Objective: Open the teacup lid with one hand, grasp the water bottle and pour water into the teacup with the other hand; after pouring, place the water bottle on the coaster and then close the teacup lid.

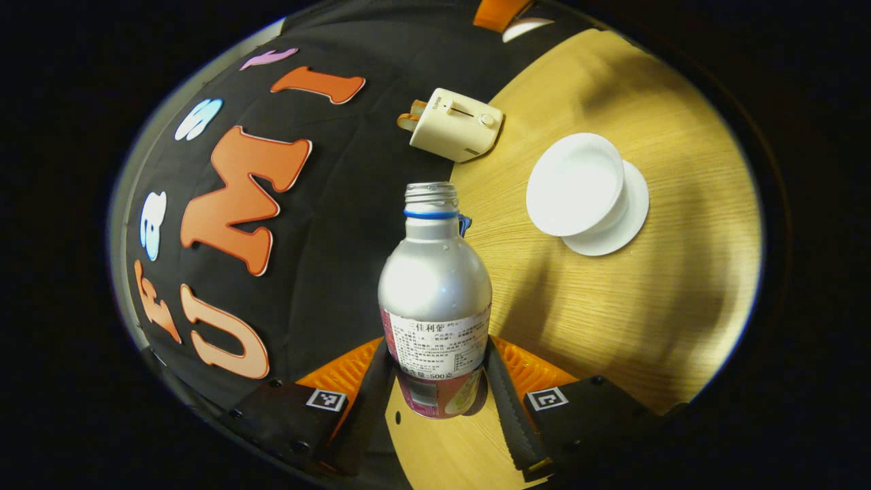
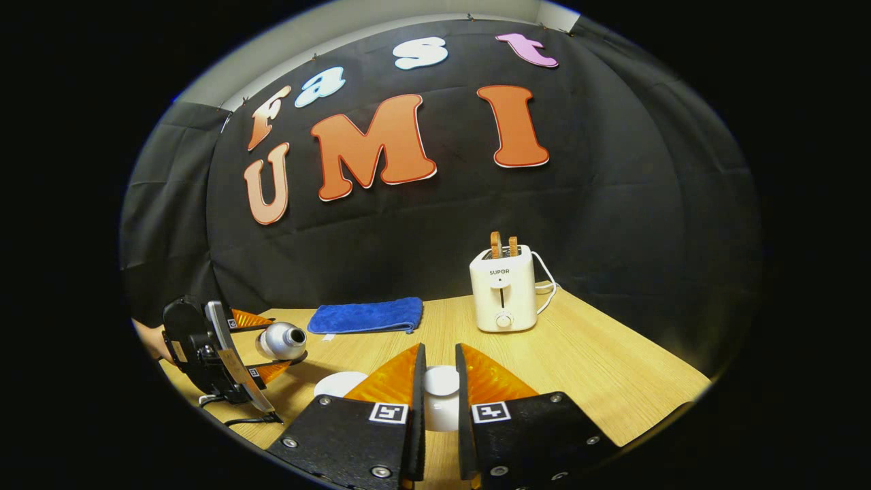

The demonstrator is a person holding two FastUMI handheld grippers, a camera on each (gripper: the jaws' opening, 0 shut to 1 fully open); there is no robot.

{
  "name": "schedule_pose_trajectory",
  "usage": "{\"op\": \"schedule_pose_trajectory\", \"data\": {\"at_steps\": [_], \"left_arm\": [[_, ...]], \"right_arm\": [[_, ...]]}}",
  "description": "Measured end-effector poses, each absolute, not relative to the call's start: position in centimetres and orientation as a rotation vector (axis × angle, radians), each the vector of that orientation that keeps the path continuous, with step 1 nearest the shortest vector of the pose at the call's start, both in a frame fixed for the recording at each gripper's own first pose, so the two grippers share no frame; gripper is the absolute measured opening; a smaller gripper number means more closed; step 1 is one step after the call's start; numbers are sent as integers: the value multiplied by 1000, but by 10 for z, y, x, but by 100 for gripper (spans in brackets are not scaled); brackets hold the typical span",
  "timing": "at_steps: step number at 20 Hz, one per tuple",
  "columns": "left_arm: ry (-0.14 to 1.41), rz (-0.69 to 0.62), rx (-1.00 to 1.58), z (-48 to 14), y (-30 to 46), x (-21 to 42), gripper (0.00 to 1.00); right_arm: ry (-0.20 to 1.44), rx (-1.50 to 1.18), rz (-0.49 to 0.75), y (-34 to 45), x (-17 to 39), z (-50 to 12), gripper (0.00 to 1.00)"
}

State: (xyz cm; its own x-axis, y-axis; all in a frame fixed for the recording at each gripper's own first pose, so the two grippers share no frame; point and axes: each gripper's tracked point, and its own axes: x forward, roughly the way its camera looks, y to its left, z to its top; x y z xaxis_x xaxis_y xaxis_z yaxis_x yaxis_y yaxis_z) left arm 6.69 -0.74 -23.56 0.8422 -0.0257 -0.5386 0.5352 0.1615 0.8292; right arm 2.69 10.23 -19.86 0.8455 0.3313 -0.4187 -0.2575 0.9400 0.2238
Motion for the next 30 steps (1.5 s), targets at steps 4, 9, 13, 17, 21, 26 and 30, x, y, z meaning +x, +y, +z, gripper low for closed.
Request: {"op": "schedule_pose_trajectory", "data": {"at_steps": [4,9,13,17,21,26,30], "left_arm": [[414,-464,1494,-234,-10,69,82],[378,-492,1613,-231,-11,72,81],[346,-514,1705,-227,-15,74,82],[327,-531,1768,-220,-18,80,82],[302,-550,1832,-215,-22,85,82],[253,-547,1920,-207,-27,92,81],[241,-548,1965,-204,-27,94,82]], "right_arm": [[469,165,306,98,27,-201,20],[468,164,305,96,26,-201,20],[470,155,311,96,24,-203,20],[472,155,311,94,22,-203,20],[495,172,320,94,19,-206,20],[489,149,329,95,16,-208,20],[480,141,337,96,15,-206,20]]}}
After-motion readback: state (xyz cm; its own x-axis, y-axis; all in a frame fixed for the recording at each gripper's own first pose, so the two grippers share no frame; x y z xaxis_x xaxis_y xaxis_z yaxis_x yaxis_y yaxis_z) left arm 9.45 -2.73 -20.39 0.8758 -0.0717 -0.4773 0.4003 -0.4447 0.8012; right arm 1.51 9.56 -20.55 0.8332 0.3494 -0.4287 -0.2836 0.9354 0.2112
